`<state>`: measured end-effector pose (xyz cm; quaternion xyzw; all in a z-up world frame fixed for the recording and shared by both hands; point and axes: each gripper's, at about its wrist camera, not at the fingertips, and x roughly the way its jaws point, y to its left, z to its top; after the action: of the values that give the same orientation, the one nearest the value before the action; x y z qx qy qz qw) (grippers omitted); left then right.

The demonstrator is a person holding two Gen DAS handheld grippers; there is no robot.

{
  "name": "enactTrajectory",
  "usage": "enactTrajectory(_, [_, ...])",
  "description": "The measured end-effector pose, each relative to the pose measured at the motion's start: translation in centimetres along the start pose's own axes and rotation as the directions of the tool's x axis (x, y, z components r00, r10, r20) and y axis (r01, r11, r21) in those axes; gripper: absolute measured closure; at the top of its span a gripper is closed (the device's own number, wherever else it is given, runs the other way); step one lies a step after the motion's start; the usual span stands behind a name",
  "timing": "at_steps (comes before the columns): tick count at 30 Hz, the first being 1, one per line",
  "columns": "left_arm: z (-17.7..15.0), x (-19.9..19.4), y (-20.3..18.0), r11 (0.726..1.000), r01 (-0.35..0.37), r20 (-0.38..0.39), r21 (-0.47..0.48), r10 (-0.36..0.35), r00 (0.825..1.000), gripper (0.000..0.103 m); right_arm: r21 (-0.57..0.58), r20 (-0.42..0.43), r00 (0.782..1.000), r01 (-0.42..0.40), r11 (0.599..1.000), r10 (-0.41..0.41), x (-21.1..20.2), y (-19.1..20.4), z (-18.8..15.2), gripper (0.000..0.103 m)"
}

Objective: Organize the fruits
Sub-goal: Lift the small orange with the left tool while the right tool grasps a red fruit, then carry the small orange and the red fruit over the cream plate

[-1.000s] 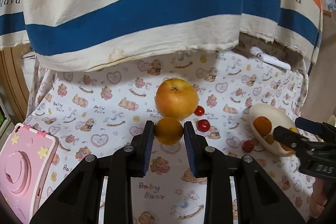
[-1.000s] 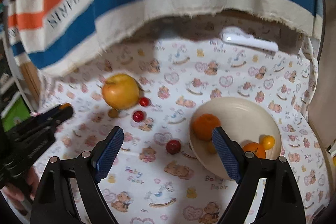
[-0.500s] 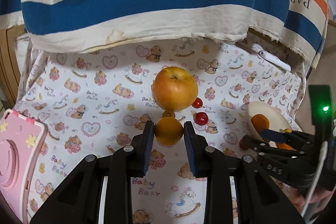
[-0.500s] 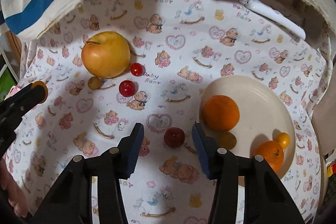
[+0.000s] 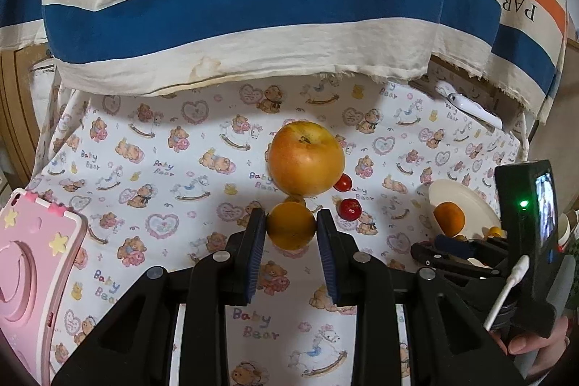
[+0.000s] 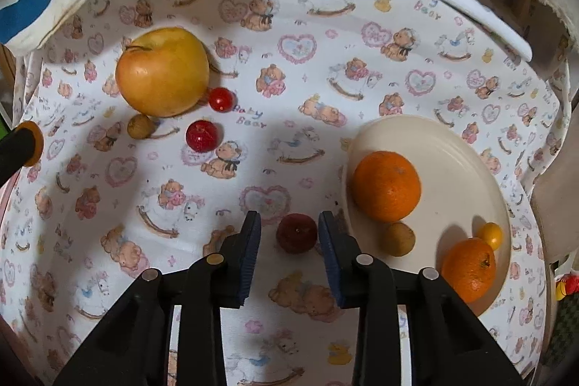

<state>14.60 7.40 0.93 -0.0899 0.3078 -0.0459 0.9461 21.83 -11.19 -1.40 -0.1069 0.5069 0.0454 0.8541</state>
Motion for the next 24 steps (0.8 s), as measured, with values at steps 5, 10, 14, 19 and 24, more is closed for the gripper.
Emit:
enactTrajectory(5, [0.0, -0.1, -0.2, 1.000, -0.003, 0.003, 0.011, 0.003, 1.000, 0.075, -0.005, -0.007, 0.999, 0.031, 1.000, -0.031, 0.4, 0.1, 0.1, 0.071])
enactTrajectory(10, [-0.1, 0.0, -0.4, 1.000, 0.009, -0.006, 0.011, -0.008, 1.000, 0.075, -0.006, 0.001, 0.999, 0.051, 0.999, -0.051, 0.7, 0.0, 0.1, 0.076])
enactTrajectory(14, [-0.1, -0.1, -0.6, 1.000, 0.009, -0.005, 0.018, -0.008, 1.000, 0.075, 0.016, 0.010, 1.000, 0.022, 1.000, -0.022, 0.7, -0.2, -0.3, 0.076])
enactTrajectory(19, [0.1, -0.3, -0.5, 1.000, 0.014, 0.000, 0.010, -0.014, 1.000, 0.075, 0.044, 0.018, 0.996, -0.091, 0.995, 0.090, -0.7, 0.3, -1.0, 0.076])
enactTrajectory(24, [0.1, -0.3, -0.4, 1.000, 0.012, -0.002, 0.009, -0.012, 1.000, 0.075, 0.007, 0.023, 0.993, -0.118, 0.993, 0.117, -1.6, 1.8, -1.6, 0.076])
